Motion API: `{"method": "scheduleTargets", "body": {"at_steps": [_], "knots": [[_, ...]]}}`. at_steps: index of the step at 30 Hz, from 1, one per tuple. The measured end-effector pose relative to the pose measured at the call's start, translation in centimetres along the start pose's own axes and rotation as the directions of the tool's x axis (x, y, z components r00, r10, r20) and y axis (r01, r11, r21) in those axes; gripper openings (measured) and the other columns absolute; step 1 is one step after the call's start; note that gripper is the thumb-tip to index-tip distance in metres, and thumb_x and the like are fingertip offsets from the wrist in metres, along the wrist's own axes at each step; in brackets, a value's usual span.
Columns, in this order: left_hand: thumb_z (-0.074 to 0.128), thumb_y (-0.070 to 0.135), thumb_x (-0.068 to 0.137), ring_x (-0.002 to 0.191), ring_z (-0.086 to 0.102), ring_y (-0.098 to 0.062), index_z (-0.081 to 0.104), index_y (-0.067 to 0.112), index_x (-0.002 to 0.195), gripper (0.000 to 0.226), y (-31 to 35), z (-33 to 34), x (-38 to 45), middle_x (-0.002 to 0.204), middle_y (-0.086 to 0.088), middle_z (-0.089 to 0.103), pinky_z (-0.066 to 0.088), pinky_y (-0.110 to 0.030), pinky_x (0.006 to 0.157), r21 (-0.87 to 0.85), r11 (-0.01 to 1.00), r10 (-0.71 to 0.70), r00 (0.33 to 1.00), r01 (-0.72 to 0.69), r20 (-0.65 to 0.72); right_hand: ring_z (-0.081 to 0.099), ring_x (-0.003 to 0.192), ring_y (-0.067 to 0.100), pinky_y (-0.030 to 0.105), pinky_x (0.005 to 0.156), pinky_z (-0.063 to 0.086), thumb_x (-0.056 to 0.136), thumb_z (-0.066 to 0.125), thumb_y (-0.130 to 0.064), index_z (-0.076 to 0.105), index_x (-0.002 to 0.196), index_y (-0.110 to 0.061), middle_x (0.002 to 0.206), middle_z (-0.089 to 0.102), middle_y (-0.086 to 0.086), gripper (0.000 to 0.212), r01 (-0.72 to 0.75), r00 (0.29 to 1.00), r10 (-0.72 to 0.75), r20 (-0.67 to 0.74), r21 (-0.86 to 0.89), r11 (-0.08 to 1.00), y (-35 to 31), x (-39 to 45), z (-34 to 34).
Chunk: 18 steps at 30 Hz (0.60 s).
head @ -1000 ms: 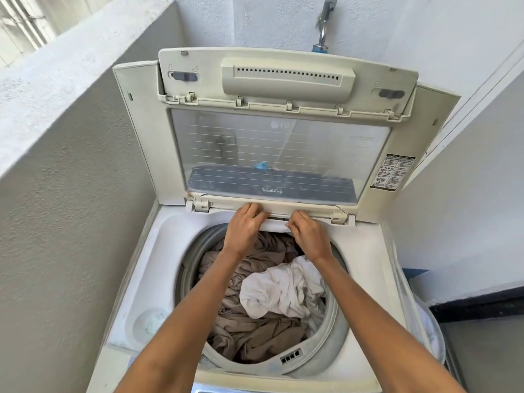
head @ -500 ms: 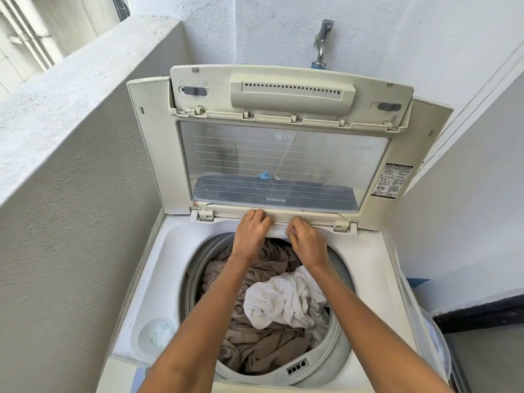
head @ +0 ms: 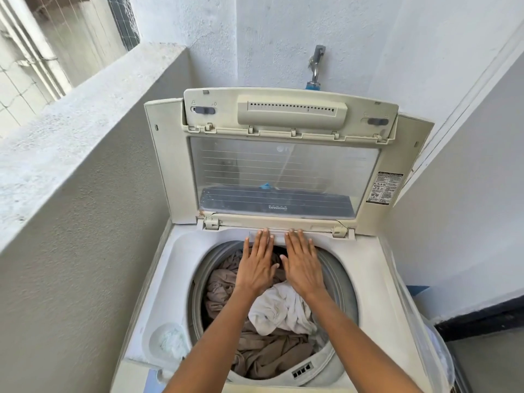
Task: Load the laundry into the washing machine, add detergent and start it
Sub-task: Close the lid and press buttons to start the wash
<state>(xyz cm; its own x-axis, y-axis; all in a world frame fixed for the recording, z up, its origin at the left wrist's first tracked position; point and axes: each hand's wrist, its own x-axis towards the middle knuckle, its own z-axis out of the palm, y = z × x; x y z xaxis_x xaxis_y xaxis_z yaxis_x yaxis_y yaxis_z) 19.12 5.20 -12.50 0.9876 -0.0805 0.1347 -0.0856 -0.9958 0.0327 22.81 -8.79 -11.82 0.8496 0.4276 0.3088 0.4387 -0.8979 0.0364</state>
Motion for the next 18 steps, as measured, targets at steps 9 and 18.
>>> {"method": "scheduleTargets", "body": {"at_steps": [9,18], "knots": [[0.041,0.027,0.086,0.113,0.047,-0.023,0.048,0.013,0.118,0.036,-1.8,-14.7,7.7,0.118,-0.010,0.058,0.023,-0.042,0.104,-0.100,0.988,0.036,0.806,-0.118,-0.591,0.052,0.094,0.021,0.035,0.085,0.036,0.091,0.049,-0.024,0.056,0.103,-0.019,0.097,0.060,0.003,0.014,0.139,0.815,0.023,-0.580,0.233,0.963,-0.3,10.4,-14.7],[0.025,0.031,0.102,0.136,0.036,-0.027,0.045,0.010,0.135,0.044,-2.8,-30.7,16.7,0.142,-0.011,0.045,0.001,-0.049,0.117,-0.146,0.980,-0.178,0.914,0.132,-0.364,0.056,0.103,0.023,0.037,0.090,0.040,0.091,0.044,-0.021,0.066,0.104,-0.013,0.105,0.066,0.006,0.026,0.027,0.806,0.094,-0.584,0.196,0.980,1.2,23.0,-27.9]]}}
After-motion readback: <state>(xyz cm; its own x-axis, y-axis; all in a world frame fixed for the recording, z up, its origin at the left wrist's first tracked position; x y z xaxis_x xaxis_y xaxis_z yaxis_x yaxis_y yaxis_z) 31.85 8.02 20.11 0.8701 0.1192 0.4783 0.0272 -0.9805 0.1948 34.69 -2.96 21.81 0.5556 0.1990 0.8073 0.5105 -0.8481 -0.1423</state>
